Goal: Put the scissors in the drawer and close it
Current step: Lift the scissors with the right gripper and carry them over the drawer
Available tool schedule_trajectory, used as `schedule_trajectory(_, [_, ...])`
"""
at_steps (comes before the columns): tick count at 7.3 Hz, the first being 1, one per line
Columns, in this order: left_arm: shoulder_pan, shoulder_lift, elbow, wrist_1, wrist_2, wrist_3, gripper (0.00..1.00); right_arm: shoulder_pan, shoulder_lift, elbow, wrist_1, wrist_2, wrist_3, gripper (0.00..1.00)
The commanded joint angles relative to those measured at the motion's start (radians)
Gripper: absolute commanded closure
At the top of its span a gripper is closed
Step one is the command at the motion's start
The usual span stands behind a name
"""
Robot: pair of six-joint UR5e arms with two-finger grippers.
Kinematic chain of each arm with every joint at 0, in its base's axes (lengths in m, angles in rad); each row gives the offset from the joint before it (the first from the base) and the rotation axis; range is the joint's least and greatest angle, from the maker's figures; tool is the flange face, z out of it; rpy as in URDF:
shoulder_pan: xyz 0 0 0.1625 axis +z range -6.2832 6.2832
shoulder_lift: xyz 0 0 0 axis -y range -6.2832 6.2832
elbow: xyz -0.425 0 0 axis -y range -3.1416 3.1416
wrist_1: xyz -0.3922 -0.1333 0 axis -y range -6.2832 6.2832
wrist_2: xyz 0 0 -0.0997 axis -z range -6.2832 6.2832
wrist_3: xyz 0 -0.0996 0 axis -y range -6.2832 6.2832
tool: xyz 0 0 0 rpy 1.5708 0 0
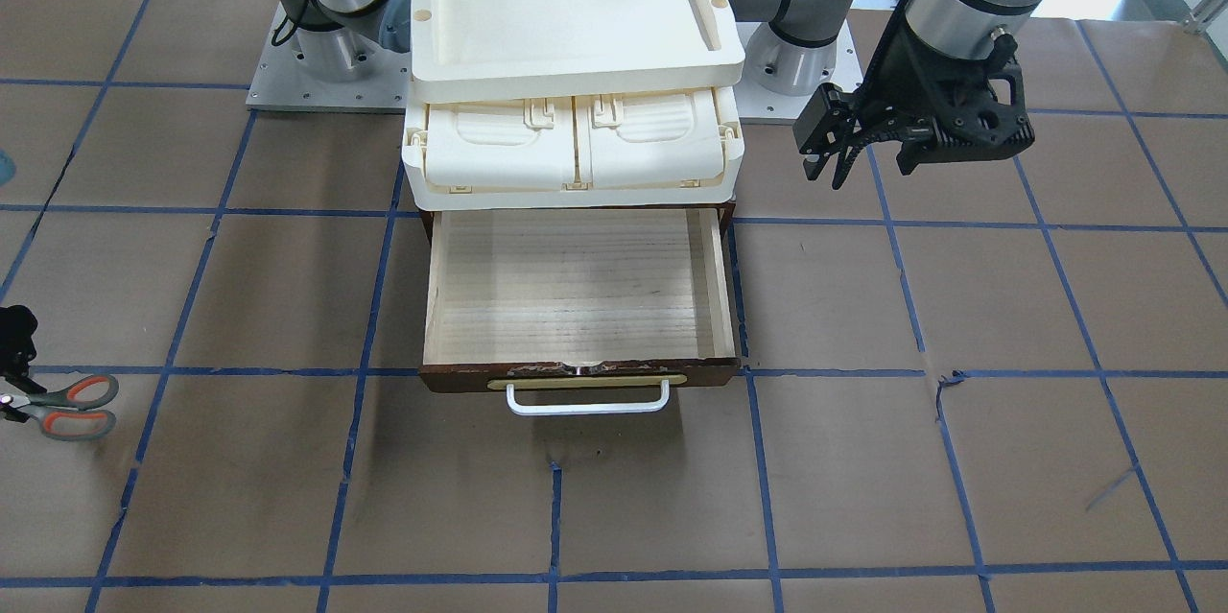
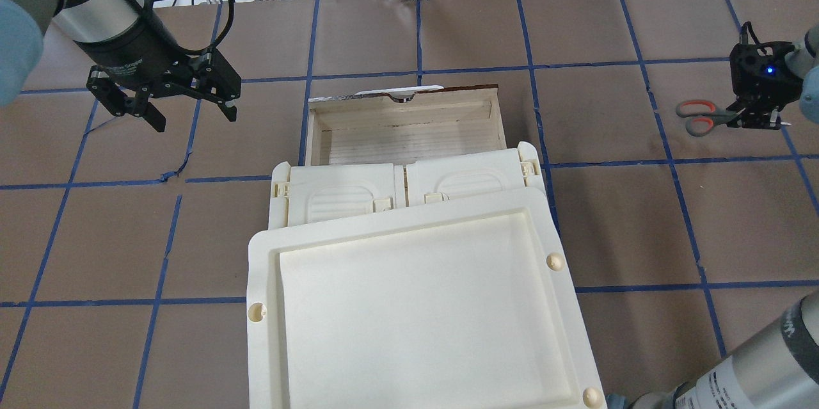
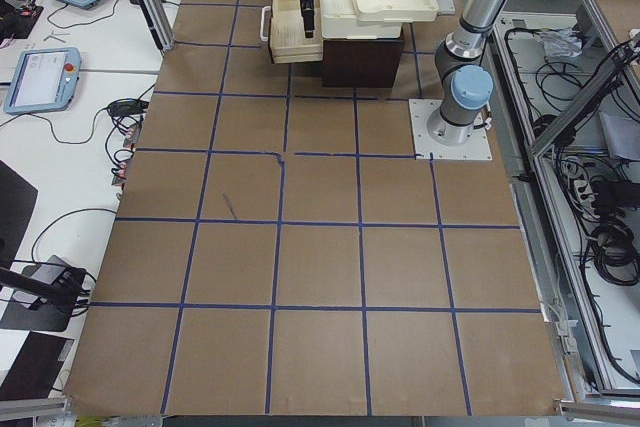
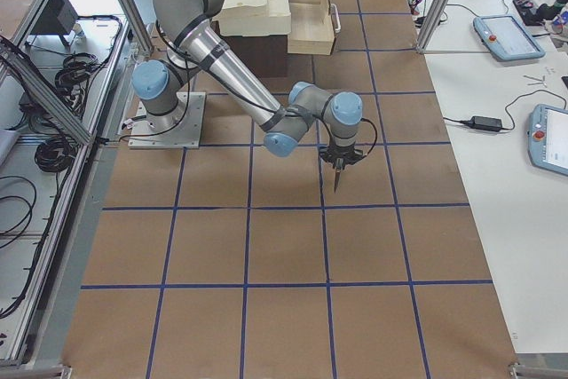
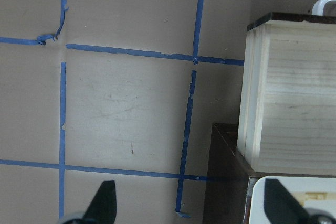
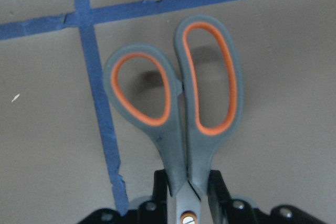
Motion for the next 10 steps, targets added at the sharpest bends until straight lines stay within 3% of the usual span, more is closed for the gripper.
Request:
schedule_trajectory(1, [0.002, 0.000, 0.001, 0.000, -0.002, 0.000, 0.00, 0.145, -0.146, -0.034, 0.146, 0.028, 0.193, 1.00])
schedule_trajectory(4, [0.000, 0.002, 0.001, 0.000, 0.000, 0.000, 0.00, 0.440, -0.251, -0.037, 0.190, 0.062, 0.383, 1.00])
schedule_trajectory(6, [0.000, 0.002, 0.001, 0.000, 0.000, 0.000, 0.00, 0.669, -0.231, -0.086, 0.187, 0.058, 0.543, 1.00])
schedule_trajectory(9, [0.000, 0.000, 0.001, 0.000, -0.002, 0.000, 0.00, 0.866, -0.155, -0.186, 0.253, 0.047, 0.705, 1.00])
schedule_trajectory(10, [0.000, 0.002, 0.001, 0.000, 0.000, 0.000, 0.00, 0.903, -0.128, -0.183, 0.250, 0.006, 0.726, 1.00])
